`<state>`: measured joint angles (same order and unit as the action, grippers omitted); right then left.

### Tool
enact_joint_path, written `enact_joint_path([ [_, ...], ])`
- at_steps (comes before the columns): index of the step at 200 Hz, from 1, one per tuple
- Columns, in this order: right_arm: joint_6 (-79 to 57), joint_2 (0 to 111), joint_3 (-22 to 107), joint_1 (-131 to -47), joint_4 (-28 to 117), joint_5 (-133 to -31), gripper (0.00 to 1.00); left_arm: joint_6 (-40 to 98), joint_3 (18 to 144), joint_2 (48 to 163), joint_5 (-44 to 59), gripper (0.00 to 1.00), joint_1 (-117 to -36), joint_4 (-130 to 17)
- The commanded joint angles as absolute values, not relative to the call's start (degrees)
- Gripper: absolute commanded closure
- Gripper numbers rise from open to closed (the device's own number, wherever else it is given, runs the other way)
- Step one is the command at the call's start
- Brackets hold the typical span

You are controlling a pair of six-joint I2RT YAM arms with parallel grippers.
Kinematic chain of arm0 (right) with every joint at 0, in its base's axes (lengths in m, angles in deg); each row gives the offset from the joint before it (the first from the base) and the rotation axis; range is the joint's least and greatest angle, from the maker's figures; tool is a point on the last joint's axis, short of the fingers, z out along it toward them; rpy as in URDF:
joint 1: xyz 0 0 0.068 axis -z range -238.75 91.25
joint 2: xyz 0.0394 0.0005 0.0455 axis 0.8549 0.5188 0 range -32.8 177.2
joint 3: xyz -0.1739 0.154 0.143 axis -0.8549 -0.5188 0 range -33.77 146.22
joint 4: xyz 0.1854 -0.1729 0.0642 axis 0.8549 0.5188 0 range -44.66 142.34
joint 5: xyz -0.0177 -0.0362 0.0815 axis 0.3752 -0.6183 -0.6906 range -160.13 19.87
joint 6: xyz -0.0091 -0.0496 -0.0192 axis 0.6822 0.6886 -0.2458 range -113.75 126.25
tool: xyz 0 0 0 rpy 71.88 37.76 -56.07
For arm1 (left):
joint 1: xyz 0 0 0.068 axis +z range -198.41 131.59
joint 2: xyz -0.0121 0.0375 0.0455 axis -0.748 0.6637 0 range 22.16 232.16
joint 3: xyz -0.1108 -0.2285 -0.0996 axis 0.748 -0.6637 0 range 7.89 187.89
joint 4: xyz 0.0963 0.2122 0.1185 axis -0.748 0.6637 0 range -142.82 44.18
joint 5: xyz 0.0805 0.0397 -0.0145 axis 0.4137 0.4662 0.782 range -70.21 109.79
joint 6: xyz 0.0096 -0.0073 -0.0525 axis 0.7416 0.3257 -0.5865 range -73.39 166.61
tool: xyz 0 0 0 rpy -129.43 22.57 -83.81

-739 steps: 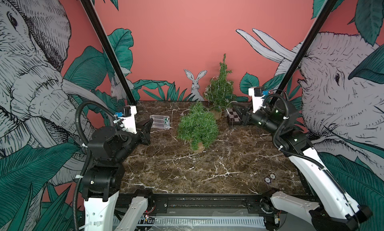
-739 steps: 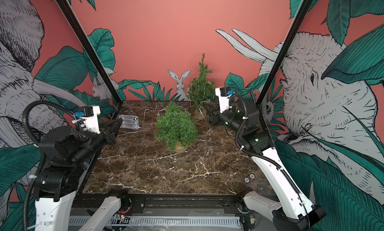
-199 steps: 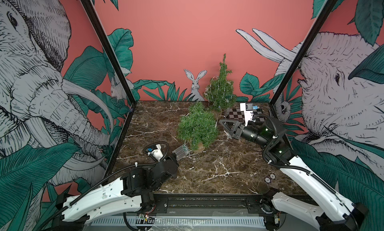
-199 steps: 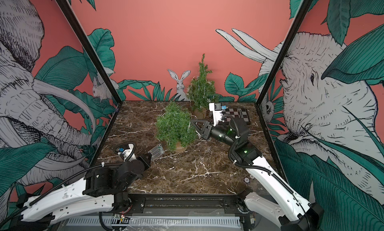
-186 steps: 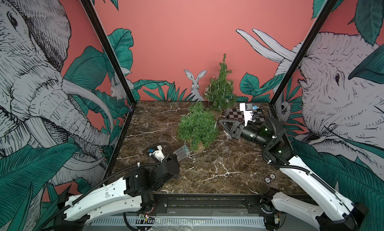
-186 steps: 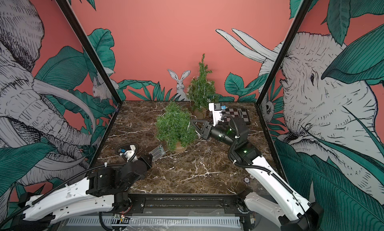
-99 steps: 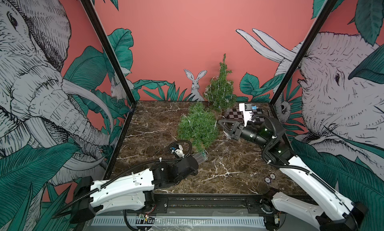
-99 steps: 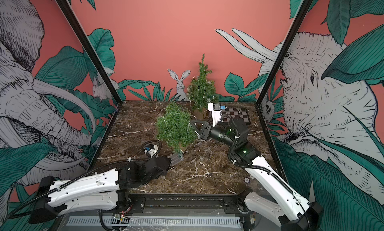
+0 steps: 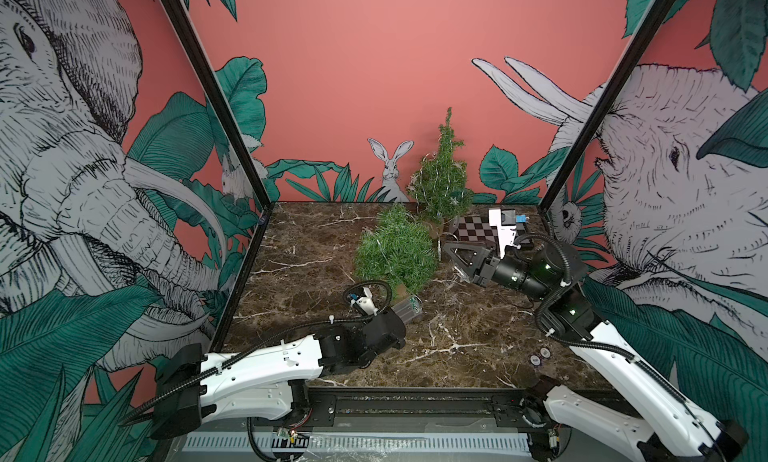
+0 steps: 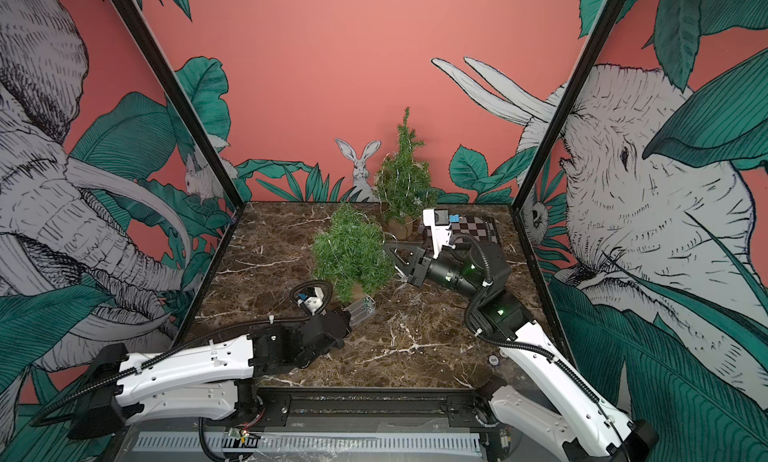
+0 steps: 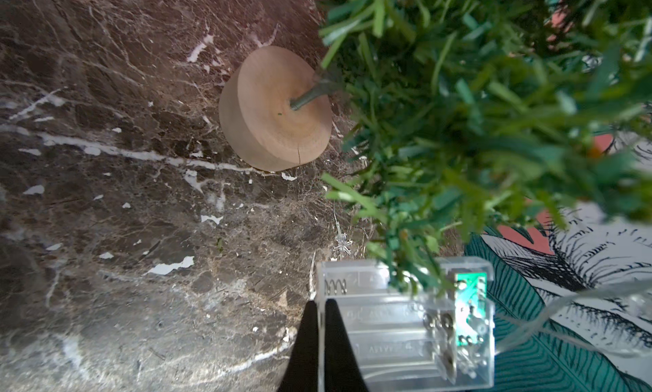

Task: Wrap string light around the christmas tree
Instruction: Wrap the light string around the Christmas tree.

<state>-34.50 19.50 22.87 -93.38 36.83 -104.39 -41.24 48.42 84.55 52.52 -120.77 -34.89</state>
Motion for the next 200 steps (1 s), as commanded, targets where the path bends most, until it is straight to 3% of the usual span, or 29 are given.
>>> enact_joint_path([
  [1,-33.75,18.28,22.37,-93.82,34.98,-104.86,0.95,-43.89,46.22,85.42,55.14,0.99,-121.10,-38.22],
  [28,-33.98,19.00,22.97,-93.82,35.10,-106.44,0.95,-42.82,46.38,85.87,55.93,0.85,-121.10,-36.49],
  [52,-33.98,19.08,23.04,-93.82,35.59,-106.51,0.95,-42.10,45.41,84.26,58.15,0.65,-121.26,-35.67],
  [88,-33.42,19.19,23.61,-93.84,35.61,-106.87,0.95,-40.01,44.71,81.89,59.82,0.52,-121.26,-34.51],
  [114,-34.54,19.97,23.27,-93.86,33.81,-107.38,0.95,-37.19,44.18,79.17,61.29,0.49,-121.23,-32.71],
  [161,-37.78,22.01,23.14,-93.88,28.05,-109.39,0.94,-12.89,39.62,66.58,60.62,0.52,-121.24,-38.70],
  [200,-41.61,22.62,20.64,-93.82,21.12,-109.23,0.93,13.02,39.37,58.00,39.01,0.50,-121.25,-48.65],
])
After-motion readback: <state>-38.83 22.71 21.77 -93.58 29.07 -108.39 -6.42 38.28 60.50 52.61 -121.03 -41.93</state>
